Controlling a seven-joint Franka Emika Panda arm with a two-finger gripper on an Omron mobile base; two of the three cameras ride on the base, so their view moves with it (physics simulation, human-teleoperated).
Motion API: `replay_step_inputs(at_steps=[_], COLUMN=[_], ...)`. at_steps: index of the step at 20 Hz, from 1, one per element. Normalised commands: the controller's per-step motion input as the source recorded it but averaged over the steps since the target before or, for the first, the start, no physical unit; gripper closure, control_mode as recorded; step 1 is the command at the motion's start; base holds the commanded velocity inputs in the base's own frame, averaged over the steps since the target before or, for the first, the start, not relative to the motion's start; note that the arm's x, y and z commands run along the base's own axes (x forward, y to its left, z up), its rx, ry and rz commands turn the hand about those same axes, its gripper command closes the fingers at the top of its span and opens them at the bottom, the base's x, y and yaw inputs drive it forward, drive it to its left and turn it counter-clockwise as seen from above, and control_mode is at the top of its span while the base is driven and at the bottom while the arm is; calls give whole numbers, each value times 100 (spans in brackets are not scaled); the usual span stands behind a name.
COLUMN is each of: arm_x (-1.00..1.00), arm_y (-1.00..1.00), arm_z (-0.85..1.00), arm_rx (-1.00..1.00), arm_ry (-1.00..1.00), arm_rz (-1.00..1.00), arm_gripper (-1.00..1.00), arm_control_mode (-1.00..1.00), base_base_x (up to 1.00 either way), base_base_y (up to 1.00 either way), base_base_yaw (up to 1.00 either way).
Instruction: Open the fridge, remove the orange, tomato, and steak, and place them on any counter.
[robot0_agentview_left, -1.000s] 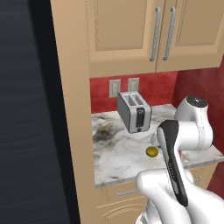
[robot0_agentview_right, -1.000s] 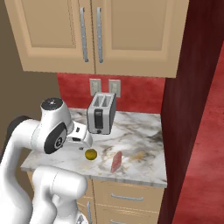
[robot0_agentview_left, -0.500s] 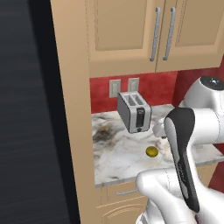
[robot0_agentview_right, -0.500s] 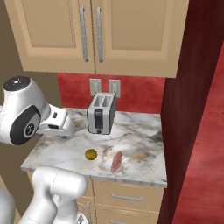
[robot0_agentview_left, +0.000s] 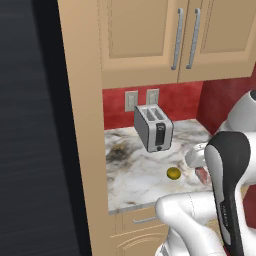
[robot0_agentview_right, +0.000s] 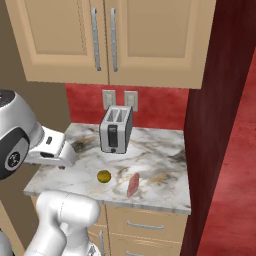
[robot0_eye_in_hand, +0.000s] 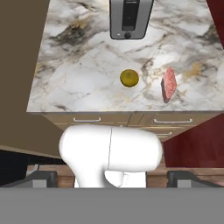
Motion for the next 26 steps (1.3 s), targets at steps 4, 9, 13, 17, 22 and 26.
replay_step_inputs(at_steps=[4, 9, 13, 17, 22, 26], arm_x=[0, 0, 0, 0, 0, 0], arm_y=[0, 0, 0, 0, 0, 0], arm_z=[0, 0, 0, 0, 0, 0], arm_rx=[0, 0, 0, 0, 0, 0], arm_ry=[0, 0, 0, 0, 0, 0], arm_rz=[0, 0, 0, 0, 0, 0], arm_gripper=[-100, -100, -100, -100, -100, -100], arm_control_mode=[-100, -100, 100, 100, 100, 100], base_base_x=[0, 0, -74, -100, -100, -66], base_base_y=[0, 0, 0, 2, 10, 33], base_base_yaw=[0, 0, 0, 0, 0, 0])
